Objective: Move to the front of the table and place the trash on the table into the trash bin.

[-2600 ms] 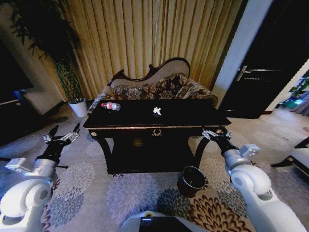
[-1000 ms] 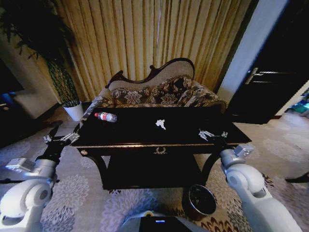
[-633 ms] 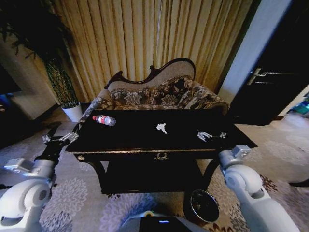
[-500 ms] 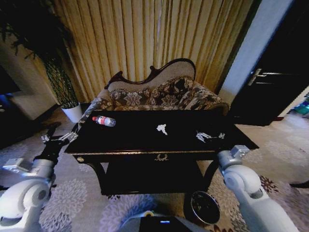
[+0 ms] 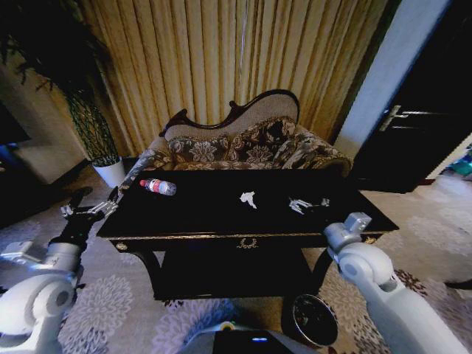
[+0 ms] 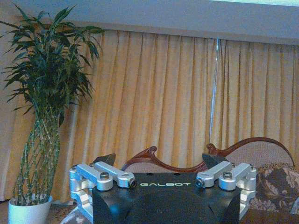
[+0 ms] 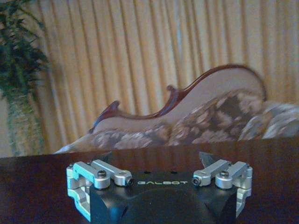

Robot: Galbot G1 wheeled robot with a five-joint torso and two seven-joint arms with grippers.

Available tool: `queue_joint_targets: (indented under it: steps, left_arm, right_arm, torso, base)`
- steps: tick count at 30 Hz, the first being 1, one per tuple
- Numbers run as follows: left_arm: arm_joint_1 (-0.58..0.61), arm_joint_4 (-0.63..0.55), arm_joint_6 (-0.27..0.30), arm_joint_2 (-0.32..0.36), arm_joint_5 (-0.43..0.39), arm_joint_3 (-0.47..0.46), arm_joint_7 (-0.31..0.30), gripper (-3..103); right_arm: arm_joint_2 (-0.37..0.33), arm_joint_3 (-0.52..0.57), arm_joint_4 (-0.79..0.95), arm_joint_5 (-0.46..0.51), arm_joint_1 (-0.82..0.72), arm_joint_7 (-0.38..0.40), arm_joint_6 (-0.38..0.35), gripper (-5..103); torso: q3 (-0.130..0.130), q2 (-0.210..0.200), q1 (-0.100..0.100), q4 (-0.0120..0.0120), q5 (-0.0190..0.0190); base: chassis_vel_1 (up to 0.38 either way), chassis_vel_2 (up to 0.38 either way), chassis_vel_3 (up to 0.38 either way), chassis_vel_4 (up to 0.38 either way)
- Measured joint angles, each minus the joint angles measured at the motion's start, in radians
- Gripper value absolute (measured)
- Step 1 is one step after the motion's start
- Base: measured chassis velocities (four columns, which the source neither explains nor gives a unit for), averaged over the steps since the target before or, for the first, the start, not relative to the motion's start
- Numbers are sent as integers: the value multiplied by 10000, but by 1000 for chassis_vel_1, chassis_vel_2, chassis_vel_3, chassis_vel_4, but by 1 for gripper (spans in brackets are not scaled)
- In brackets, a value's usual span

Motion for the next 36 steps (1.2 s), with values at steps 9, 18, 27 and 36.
queue_joint_targets:
  steps: [9,18,27,36]
  left_arm:
    - [11,-126,59,-65,147,114,-10,100]
    - [29,-283,275,-171,278,487,-162,100]
    - [25,-369,341,-31,352,810,-264,100]
    - [142,-407,340,-3,352,807,-268,100]
  right_arm:
    - [-687,-798,-609,201,765,-643,-244,100]
    - [-1683,-1829,-1418,1052,2122,-950,-280,100]
    - [-1769,-3480,-2274,1498,4104,-1179,-659,100]
    - [-1359,-4202,-2516,1514,4475,-1071,-869,100]
  torso:
    - [0,0,0,-2,1]
    - [0,0,0,-2,1]
    - [1,0,0,-1,0]
    - [1,-1,0,-2,-1]
  base:
    - [0,0,0,0]
    - [0,0,0,0]
    - [0,0,0,0]
    - [0,0,0,0]
